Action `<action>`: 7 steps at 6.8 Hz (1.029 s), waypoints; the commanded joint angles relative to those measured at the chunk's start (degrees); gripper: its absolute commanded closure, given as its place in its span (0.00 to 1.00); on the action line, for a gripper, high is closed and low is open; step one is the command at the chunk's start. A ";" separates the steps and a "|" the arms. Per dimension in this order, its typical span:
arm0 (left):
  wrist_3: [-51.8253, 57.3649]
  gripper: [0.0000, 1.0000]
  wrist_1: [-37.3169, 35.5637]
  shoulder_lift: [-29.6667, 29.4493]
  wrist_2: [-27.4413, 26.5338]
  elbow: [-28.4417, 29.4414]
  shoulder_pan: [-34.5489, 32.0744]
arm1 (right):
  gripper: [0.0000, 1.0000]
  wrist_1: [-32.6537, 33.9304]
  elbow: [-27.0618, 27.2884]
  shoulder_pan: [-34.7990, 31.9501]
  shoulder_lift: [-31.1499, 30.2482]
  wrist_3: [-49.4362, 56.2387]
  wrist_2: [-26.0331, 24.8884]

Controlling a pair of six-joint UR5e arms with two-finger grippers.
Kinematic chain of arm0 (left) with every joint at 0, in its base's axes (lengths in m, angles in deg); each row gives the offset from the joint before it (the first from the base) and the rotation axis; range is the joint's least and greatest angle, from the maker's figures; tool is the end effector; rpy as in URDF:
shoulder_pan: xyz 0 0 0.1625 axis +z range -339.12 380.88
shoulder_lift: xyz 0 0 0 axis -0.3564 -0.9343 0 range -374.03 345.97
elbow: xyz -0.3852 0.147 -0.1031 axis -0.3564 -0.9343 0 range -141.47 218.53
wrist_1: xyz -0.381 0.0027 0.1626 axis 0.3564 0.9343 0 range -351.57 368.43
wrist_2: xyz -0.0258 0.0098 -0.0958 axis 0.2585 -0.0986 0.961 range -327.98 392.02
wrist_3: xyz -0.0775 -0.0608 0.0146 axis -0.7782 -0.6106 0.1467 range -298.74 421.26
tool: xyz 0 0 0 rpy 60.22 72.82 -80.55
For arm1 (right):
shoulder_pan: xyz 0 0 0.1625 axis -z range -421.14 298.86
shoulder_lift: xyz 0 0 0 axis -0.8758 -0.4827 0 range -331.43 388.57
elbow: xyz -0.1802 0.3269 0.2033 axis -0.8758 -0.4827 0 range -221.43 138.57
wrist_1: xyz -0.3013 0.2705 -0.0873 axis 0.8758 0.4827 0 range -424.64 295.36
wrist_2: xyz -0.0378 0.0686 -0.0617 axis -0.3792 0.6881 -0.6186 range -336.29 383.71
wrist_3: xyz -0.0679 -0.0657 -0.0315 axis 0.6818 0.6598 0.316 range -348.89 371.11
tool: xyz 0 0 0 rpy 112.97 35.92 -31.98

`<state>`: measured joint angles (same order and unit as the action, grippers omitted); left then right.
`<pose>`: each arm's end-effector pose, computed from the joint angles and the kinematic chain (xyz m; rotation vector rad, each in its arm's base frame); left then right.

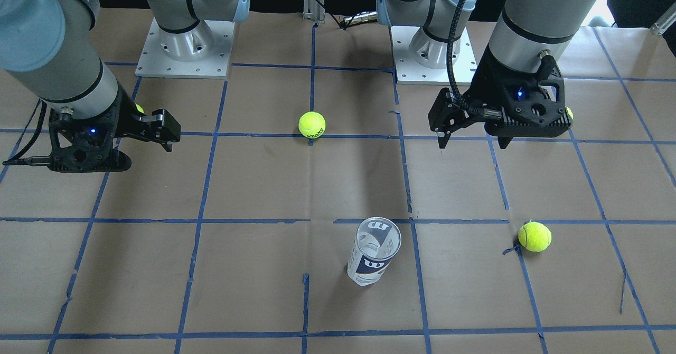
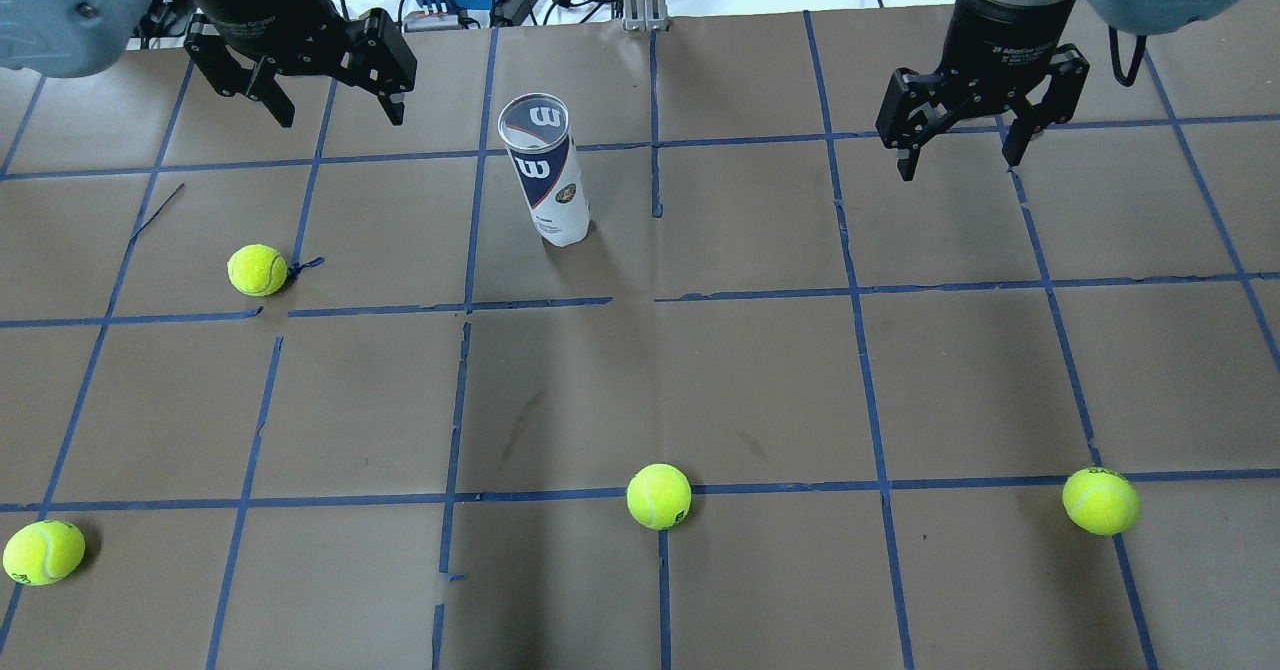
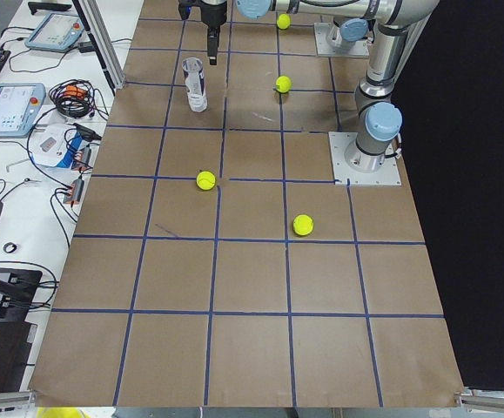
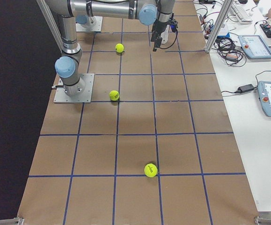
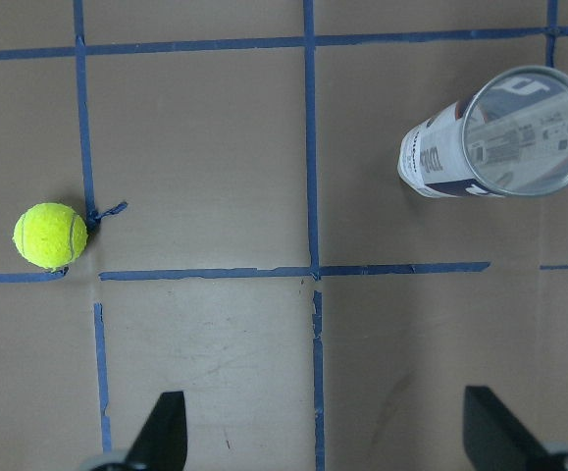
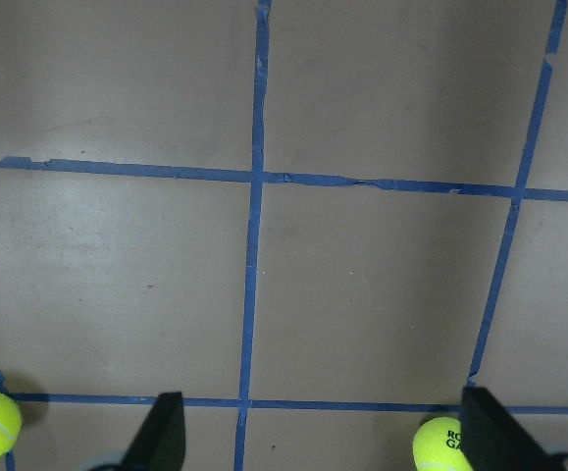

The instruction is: Lift up tennis ball bucket

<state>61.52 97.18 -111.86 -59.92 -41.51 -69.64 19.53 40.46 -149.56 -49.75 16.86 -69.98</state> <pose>-0.1349 -0.5540 0.5047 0.0195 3.1065 -0.0921 0.1114 -0.5629 0.4400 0.1200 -3.0748 -0.2585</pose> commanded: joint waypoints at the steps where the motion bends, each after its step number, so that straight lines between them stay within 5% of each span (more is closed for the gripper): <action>1: 0.00 0.00 0.02 0.01 0.00 -0.11 0.00 | 0.00 0.03 0.02 0.00 0.01 0.05 0.00; 7: 0.26 0.00 -0.24 0.01 0.00 0.06 0.17 | 0.00 0.12 -0.77 -0.96 -0.25 -3.61 2.44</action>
<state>61.77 97.01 -111.86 -59.90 -41.46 -69.51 19.74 39.87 -150.07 -49.94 15.48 -69.14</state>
